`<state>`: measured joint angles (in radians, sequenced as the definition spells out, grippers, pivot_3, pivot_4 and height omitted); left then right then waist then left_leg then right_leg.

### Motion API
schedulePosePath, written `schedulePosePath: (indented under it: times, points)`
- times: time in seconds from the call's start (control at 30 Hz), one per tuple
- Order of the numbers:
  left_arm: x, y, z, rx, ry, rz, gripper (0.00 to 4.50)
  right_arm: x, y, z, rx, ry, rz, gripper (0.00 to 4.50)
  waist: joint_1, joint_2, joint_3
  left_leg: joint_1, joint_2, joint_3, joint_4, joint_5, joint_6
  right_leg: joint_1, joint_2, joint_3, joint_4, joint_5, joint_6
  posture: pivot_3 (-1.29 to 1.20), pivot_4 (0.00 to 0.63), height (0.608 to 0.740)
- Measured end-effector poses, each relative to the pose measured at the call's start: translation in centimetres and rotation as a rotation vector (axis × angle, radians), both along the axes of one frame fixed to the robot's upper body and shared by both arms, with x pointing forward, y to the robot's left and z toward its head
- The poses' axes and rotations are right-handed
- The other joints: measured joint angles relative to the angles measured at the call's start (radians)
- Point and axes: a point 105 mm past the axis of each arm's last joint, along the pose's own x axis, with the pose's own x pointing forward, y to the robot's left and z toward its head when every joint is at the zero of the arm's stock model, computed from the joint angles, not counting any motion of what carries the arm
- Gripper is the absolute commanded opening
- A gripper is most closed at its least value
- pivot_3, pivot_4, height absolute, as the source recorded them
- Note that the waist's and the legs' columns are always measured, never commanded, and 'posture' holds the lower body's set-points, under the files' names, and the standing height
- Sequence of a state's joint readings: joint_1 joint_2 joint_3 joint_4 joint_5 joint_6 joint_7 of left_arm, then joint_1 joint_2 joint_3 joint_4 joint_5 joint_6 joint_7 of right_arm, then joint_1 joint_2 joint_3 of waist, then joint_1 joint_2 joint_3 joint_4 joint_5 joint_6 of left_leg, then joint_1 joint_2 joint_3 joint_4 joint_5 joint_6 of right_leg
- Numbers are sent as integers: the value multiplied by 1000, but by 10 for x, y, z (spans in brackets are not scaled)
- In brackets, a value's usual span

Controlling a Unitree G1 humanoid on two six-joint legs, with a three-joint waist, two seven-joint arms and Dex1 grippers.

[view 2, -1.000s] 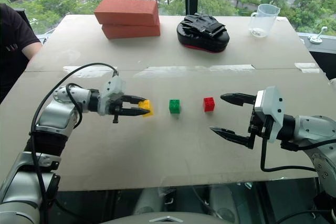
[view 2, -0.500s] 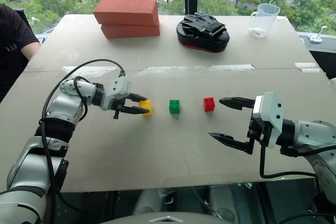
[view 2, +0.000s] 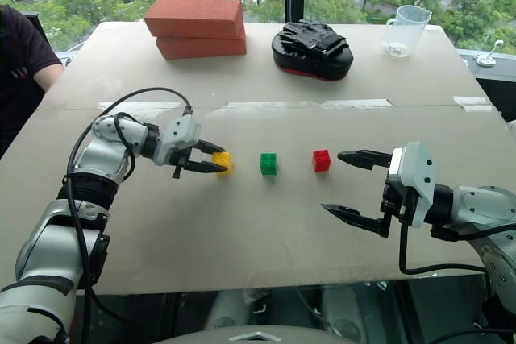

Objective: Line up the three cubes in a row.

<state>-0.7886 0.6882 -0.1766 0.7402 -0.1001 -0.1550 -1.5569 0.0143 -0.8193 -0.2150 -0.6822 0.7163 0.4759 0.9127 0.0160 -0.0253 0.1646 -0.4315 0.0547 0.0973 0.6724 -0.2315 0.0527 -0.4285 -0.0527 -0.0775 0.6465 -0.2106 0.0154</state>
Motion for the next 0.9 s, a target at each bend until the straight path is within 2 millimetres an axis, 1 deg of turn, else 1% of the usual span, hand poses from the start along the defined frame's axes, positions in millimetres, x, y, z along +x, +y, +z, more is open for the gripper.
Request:
schedulePosePath:
  times: [0.03, 0.07, 0.1, 0.3, 0.4, 0.47, 0.53, 0.63, 0.67, 0.73, 0.8, 0.87, 0.9]
  points:
    - [0, -1, -1, -4, 7, -1, 3745, 0, 0, 0, 0, 0, 0, 4500, 0, 0, 0, 0, 0, 0, 0, 0, 0, 0, 0, 0, 0, 0, 0, 0, 150, 740]
    - [0, -1, -2, -7, 11, 0, 4192, 0, 0, 0, 0, 0, 1, 4500, 0, 0, 0, 0, 0, 0, 0, 0, 0, 0, 0, 0, 0, 0, 0, 0, 150, 740]
    - [0, -1, -3, -9, 14, 2, 4415, 0, 0, 0, 0, 0, 1, 4500, -1, 0, 0, 0, 0, 0, 0, 0, 0, 0, 0, 0, 0, 0, 0, 0, 150, 740]
    - [-1, 2, 3, -30, 8, 26, 4415, 0, 0, 0, 0, -1, 0, 4500, -1, 0, 0, 0, 0, 0, 0, 0, 0, 0, 0, 0, 0, 0, 0, 0, 150, 740]
    - [-9, 14, 10, -73, -22, 94, 4415, 2, -4, -4, -4, 10, -32, 4500, -7, 0, 0, 0, 1, 0, 0, 0, 0, 0, 0, 2, 0, 0, 0, 0, 150, 740]
    - [-19, 27, 14, -129, -43, 193, 4415, 9, -14, -9, 26, 23, -111, 4500, -10, 0, 0, 1, 1, 0, 0, 0, 0, 0, 0, 4, 1, 0, 0, 0, 150, 740]
    - [-36, 40, 14, -203, -36, 341, 4415, 13, -26, -20, 38, 50, -190, 4500, -11, 0, 0, 1, 1, 1, -1, 0, 0, 0, -1, 7, 0, 0, 0, 0, 150, 740]
    - [-62, 50, 7, -293, 16, 524, 4415, 11, -39, -37, 11, 108, -252, 4500, -4, 1, 0, 1, 1, 0, -1, 0, -1, 0, -5, 7, 0, -1, 1, 0, 150, 740]
    - [-70, 52, 5, -318, 23, 578, 4415, 11, -44, -41, 2, 121, -275, 4500, -2, 0, 0, 2, 1, 0, -1, 0, -1, 1, -6, 6, 0, -3, -2, 0, 150, 740]
    - [-91, 56, -2, -355, 28, 686, 4415, 9, -55, -50, -19, 151, -319, 4500, -1, 0, -1, 3, 1, 0, -1, 0, -1, 2, -8, 6, 0, -3, -3, 0, 150, 740]
    - [-100, 57, -8, -364, 50, 732, 4415, 8, -64, -58, -33, 181, -351, 4500, 1, 0, -1, 6, 0, 0, -1, -1, -1, 4, -9, 5, 0, -3, -3, 0, 150, 740]
    - [-128, 58, -20, -382, 79, 829, 4415, 2, -88, -74, -78, 216, -418, 4500, 0, 1, -2, 10, 0, 0, -1, -3, -5, 6, -11, 4, -1, -3, -3, 0, 150, 740]
    - [-135, 57, -24, -387, 94, 845, 4415, -1, -95, -80, -90, 235, -439, 4500, 0, 1, -2, 11, 0, 0, -1, -3, -5, 8, -11, 4, -1, -3, -3, 0, 150, 740]
